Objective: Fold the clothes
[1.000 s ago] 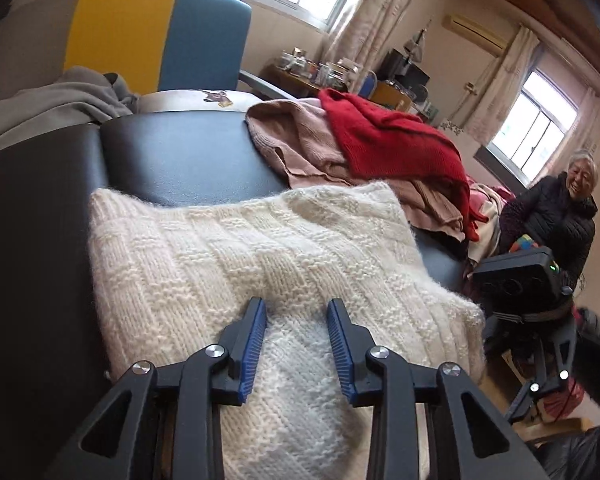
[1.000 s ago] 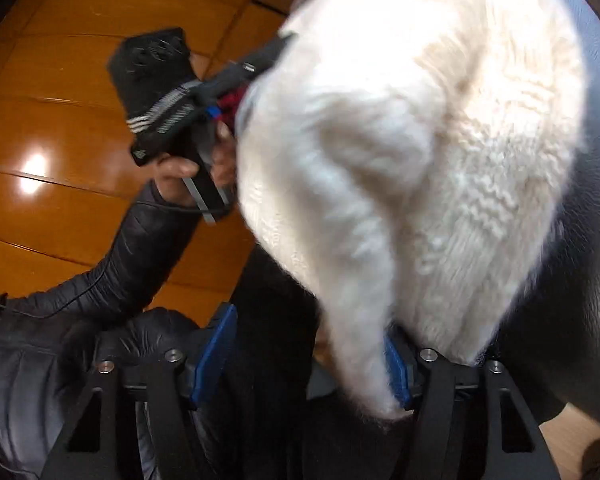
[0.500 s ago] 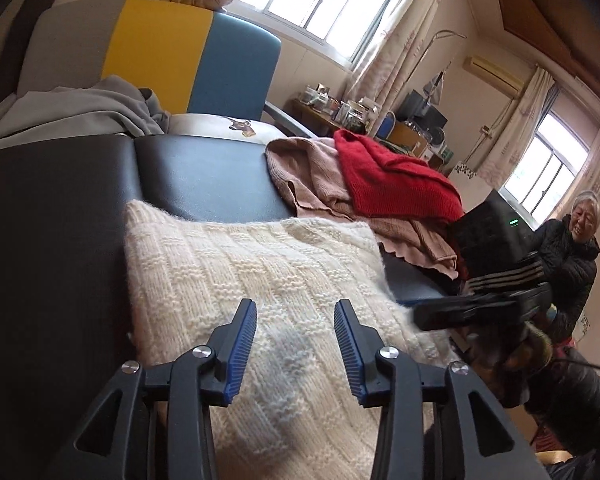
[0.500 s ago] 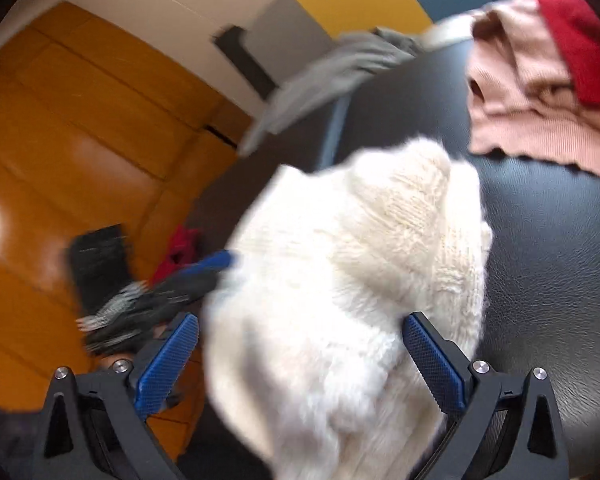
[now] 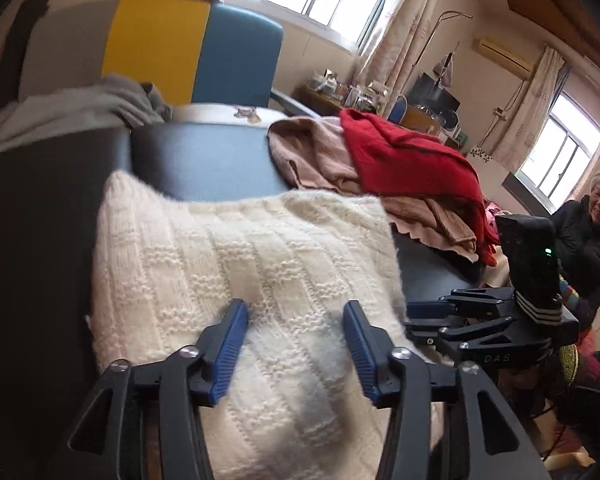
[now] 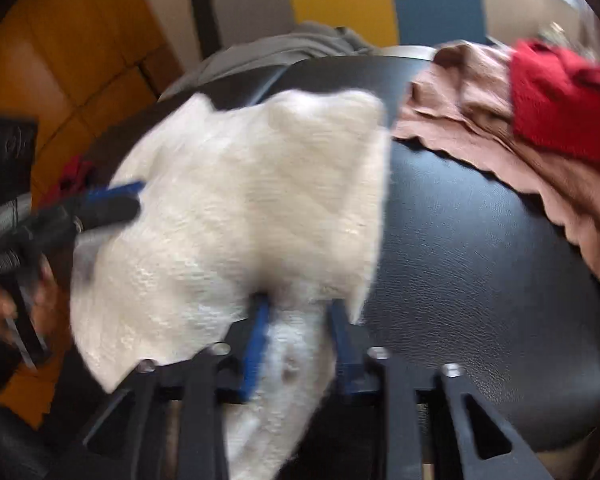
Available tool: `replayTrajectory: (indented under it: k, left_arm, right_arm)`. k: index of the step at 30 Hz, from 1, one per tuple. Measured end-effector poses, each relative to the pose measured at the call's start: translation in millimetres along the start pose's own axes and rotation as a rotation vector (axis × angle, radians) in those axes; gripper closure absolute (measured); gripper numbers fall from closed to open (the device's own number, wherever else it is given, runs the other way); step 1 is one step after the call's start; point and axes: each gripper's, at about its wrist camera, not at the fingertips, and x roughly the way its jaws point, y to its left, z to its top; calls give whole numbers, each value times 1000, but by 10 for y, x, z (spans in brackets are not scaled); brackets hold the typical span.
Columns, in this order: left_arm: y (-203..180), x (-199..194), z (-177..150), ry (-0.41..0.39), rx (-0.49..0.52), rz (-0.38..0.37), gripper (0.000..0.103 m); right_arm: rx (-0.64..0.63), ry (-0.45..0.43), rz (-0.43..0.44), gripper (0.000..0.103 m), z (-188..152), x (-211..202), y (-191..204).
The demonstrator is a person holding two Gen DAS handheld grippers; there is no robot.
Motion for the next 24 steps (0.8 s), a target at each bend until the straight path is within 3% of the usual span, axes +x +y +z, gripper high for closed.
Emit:
replayTrajectory:
  k: [1,3,6,8,9,12,14,18,20,21,23,24]
  left_arm:
    - [-48,18,11,10,9,7,40]
    - [-105,109,14,27,41,32,40]
    - [-163,218,44,48,55,53,40]
    - [-224,243,77,57,74,66,40]
    - [-280,243,61,48,105,86,40]
    - [-377,189,27,14,151,123,40]
    - [-366,52,29,-26,106,108,43]
    - [-416,-184,-77,-56,132,45,43]
    - [-468,-219,-167,-37,175,23,42]
    - [-494,-177,-229,-8,197,5,41]
    - [-554,-63,-363,26,244,9,41]
    - [-605,-26,-419,21,274,27,41]
  right_arm:
    - [10,-3,-14,32,-1,4,-64]
    - [55,-6,5,25,3,1,-184]
    - [113,-32,40,24,39,-129,-316]
    - [127,-94,31,24,109,-338,-386]
    - [152,-139,68,24,169,-468,-420]
    - [213,-251,285,16,394,-742,-450]
    - [226,-287,445,8,597,-727,-387]
    - [324,-225,683,5,860,-292,-105]
    - [359,-191,671,2,928,-11,16]
    - [355,-177,622,1,931,129,74]
    - [295,-170,456,1,894,375,176]
    - [227,-209,352,1,840,467,219]
